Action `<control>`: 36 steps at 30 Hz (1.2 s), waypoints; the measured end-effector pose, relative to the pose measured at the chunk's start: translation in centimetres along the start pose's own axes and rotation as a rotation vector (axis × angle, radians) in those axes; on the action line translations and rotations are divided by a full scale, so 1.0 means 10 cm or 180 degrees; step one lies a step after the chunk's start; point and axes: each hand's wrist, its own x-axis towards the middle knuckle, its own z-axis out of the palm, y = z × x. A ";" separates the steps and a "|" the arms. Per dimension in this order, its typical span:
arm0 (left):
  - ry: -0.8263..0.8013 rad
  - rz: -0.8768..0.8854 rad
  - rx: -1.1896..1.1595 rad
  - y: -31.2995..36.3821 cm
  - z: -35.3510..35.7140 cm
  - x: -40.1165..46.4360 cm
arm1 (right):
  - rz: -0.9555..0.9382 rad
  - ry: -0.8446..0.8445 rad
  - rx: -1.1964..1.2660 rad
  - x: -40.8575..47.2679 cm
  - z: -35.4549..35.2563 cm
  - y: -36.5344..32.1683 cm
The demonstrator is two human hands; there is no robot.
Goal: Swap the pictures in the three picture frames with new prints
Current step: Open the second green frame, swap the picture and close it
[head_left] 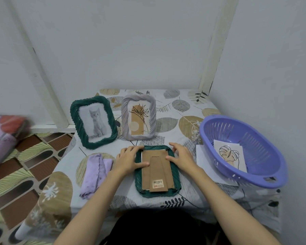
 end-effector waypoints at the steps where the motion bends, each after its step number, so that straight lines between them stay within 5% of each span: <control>1: 0.0050 0.0019 -0.0049 0.00 0.01 -0.02 | 0.0017 -0.0012 0.0016 0.00 0.00 0.00; 10: 0.0076 0.0042 -0.0291 -0.03 0.06 -0.05 | 0.0121 -0.0047 0.0069 -0.01 -0.01 -0.01; 17: -0.0174 0.0194 -0.0607 -0.07 0.06 -0.26 | 0.0248 -0.0445 0.1220 -0.43 -0.26 -0.02; 24: -0.0431 0.0343 -0.0344 -0.13 0.08 -0.53 | 0.0008 -0.1085 0.0805 -0.83 -0.36 -0.03; 36: -0.0499 0.0220 -0.0435 -0.08 0.10 -0.53 | -0.0220 -0.0976 0.0215 -0.94 -0.28 -0.05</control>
